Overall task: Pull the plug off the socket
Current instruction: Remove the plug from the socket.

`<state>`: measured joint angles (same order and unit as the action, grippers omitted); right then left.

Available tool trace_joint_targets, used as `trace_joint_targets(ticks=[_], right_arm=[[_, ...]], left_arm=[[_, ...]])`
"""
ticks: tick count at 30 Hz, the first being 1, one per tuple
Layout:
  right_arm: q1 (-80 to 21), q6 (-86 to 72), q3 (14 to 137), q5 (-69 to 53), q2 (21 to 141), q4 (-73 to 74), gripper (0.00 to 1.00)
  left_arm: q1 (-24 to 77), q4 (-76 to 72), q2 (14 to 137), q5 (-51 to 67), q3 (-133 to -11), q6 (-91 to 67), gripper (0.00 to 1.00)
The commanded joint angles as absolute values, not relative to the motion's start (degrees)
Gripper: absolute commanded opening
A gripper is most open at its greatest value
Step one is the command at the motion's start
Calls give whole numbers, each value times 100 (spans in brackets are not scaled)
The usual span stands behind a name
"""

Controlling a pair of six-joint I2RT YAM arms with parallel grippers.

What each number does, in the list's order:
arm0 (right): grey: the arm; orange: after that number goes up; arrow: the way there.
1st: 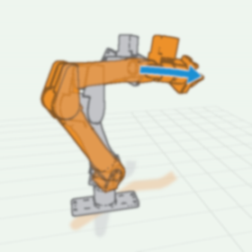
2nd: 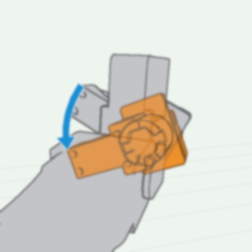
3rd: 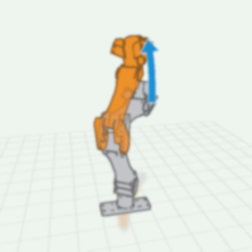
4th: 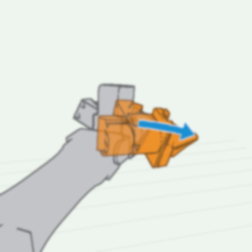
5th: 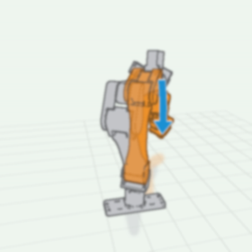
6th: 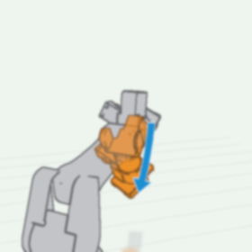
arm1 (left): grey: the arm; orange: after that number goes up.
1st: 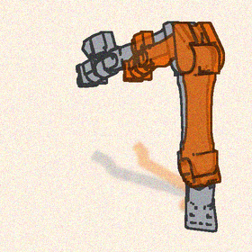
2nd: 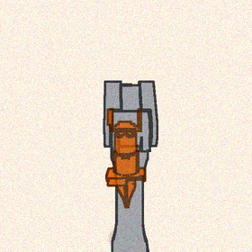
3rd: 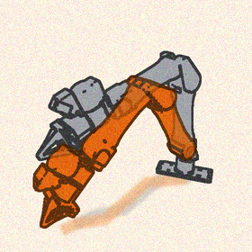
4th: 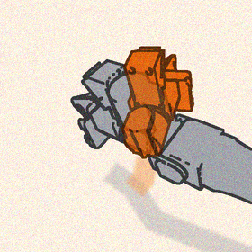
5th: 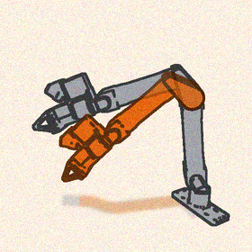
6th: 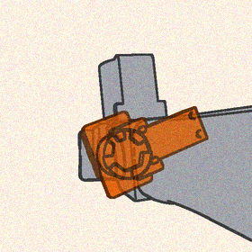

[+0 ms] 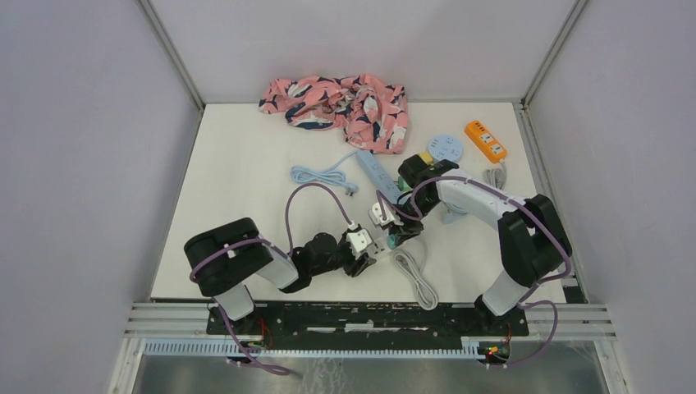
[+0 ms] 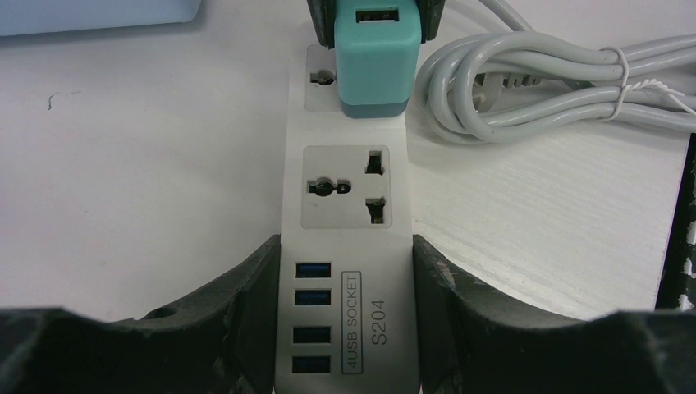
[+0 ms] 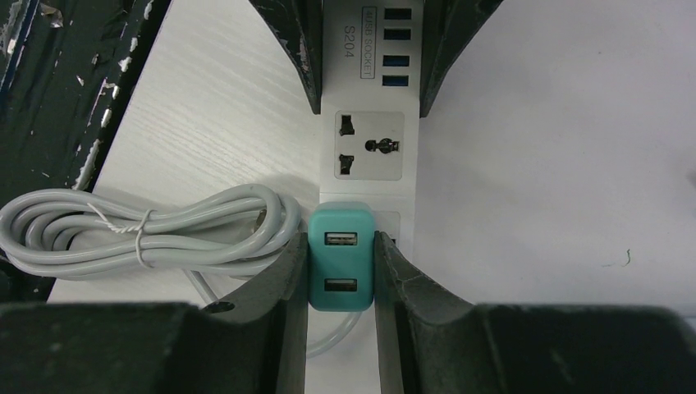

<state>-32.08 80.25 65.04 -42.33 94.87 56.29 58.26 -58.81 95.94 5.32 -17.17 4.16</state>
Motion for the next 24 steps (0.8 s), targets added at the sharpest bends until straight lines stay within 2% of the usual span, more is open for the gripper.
trace_joint_targets(ticks=[1,5,10,17,24], right_arm=[[-3058,7747,6666,-5315,9286,5593,0],[-2733,8290,6715,-5418,9273,6088,0],[-2855,9081,6648,-5718,9342,6636,0],[-3621,8036,6646,-5610,9273,5897,0],[-3214,7909,6875,-5339,9301,6053,0]], left_arm=[[5808,-5758,9667,404,-1705,288,3],[5801,-5757,9702,421,-1722,282,3],[5809,-5758,9701,441,-1731,258,3],[5803,-5685,9671,483,-1770,211,3],[5804,-5634,9628,456,-1756,211,3]])
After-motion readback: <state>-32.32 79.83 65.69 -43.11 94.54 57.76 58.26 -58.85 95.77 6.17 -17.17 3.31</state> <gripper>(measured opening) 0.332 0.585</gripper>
